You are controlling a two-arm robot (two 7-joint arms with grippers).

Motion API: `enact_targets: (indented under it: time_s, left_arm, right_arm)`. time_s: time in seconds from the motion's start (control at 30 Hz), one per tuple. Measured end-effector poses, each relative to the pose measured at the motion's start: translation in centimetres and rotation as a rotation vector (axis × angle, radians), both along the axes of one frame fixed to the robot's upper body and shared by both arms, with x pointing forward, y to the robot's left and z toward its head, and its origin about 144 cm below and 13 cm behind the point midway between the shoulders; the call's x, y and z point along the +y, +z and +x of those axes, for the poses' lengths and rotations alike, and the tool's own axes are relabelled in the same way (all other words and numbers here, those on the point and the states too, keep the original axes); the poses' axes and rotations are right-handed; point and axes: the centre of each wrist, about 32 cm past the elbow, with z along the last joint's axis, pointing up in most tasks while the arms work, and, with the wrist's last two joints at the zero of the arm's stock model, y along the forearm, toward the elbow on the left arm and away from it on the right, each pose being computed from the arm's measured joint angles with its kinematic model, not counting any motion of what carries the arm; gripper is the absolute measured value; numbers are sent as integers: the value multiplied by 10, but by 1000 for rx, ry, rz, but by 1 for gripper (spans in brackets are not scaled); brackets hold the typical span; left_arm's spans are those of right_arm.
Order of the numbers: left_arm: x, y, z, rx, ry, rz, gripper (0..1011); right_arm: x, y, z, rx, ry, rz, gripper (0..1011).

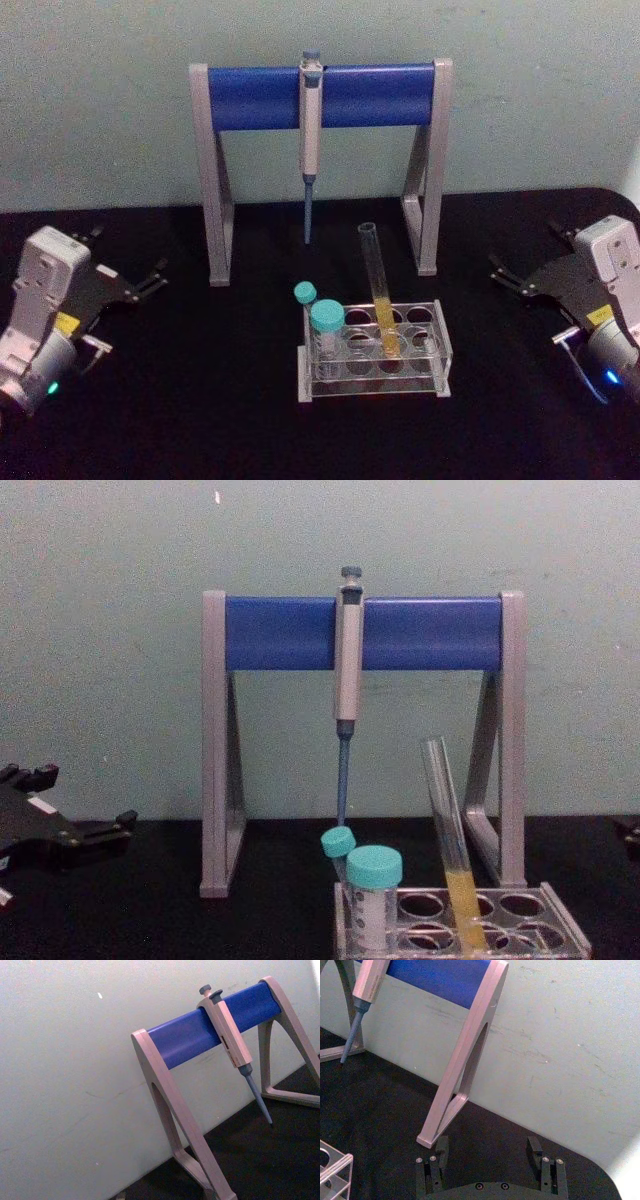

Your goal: Pick up the test tube from the test tube rack, shake it, then place it back into the test tube rack.

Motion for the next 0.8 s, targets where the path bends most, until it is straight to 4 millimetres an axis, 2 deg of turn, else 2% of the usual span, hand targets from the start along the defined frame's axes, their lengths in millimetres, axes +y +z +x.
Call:
enact_targets:
  time_s: [0.8]
  left_arm:
    - [0, 0, 0, 0, 0, 0, 1001]
  right_arm:
    - [0, 0, 0, 0, 0, 0, 1000]
